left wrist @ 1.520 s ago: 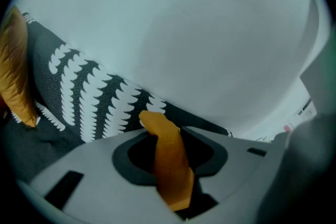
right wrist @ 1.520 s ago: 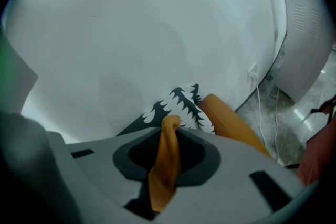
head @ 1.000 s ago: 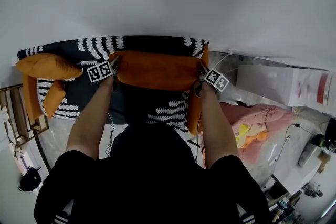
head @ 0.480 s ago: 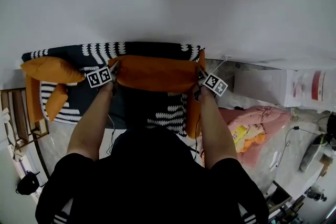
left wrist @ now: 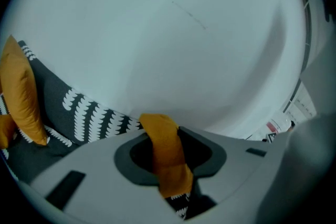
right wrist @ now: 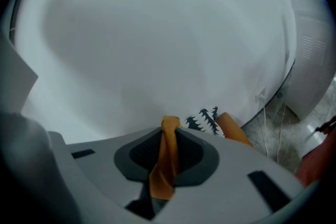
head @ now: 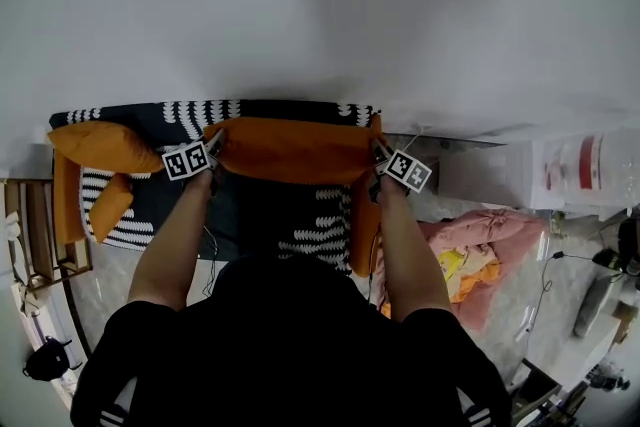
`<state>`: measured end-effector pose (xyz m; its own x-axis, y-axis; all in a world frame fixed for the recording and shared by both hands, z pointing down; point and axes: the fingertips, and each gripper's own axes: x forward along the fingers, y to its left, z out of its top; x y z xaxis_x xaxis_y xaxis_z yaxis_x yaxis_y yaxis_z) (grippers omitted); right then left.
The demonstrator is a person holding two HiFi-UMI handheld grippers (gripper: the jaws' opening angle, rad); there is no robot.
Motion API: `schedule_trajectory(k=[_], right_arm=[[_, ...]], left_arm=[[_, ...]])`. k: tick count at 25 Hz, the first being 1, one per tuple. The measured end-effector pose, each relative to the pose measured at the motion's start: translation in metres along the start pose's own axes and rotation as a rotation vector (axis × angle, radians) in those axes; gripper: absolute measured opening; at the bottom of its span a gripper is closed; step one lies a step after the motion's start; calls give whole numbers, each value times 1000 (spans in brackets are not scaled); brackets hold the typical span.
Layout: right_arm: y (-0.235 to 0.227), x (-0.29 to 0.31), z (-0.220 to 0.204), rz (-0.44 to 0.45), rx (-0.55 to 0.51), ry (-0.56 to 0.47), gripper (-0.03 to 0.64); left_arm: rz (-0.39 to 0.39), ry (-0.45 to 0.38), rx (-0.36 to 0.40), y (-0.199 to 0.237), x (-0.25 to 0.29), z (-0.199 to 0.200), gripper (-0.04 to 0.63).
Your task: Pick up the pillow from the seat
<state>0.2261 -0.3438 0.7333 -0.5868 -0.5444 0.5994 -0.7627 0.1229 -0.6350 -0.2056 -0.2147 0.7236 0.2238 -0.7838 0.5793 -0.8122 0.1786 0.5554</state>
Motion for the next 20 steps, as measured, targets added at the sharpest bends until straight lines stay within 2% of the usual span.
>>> schedule_trajectory(k=[11, 20], right_arm=[[26, -36, 22, 71, -56, -30, 52], [37, -66, 31, 86, -111, -39, 52]], left_arm=[[-45, -35, 22, -32, -30, 18, 115], [-79, -50, 20, -54, -47, 20, 114]])
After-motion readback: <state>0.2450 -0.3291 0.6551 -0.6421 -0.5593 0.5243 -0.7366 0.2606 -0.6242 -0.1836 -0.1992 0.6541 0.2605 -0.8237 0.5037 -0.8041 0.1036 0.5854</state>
